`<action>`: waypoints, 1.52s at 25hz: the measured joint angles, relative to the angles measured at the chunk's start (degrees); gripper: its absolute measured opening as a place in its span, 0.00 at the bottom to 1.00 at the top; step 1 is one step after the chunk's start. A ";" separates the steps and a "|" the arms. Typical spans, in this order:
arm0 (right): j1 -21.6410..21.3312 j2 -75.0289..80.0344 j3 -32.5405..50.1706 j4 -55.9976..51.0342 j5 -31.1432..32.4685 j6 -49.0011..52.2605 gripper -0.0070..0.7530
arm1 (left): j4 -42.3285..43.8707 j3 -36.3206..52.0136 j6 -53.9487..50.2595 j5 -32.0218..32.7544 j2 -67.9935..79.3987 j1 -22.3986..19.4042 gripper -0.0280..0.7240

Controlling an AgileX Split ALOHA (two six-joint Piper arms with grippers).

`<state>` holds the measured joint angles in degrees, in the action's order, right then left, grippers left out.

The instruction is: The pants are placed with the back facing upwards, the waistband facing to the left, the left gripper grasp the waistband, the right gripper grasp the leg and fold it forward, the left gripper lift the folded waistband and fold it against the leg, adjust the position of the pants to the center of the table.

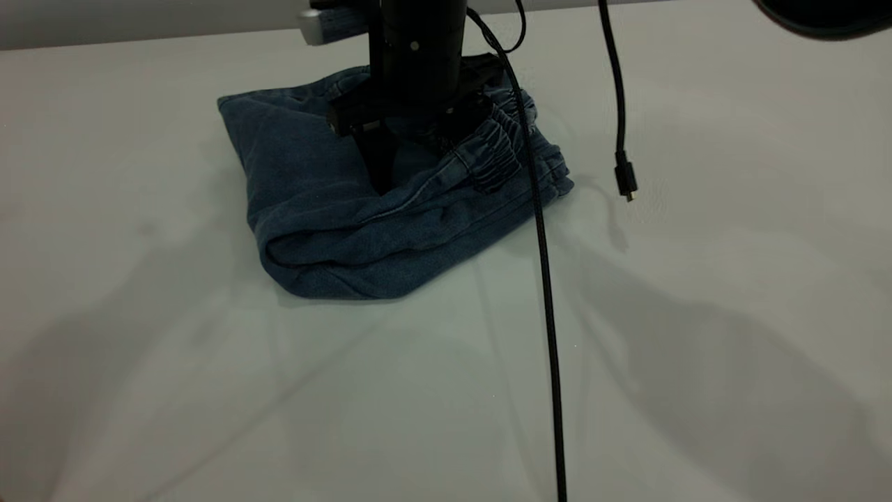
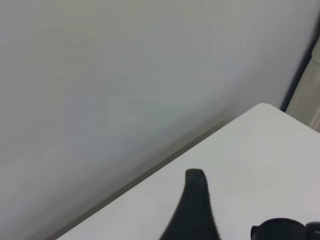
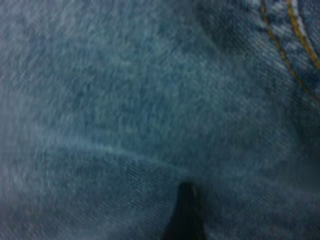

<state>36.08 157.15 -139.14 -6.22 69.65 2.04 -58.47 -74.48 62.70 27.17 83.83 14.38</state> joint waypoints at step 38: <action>-5.82 -9.53 2.24 -0.79 0.54 20.70 0.62 | -0.37 0.00 -0.29 -0.63 0.00 0.00 0.73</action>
<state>30.26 147.62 -136.90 -7.02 70.19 22.74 -58.84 -74.48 62.41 26.53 83.83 14.38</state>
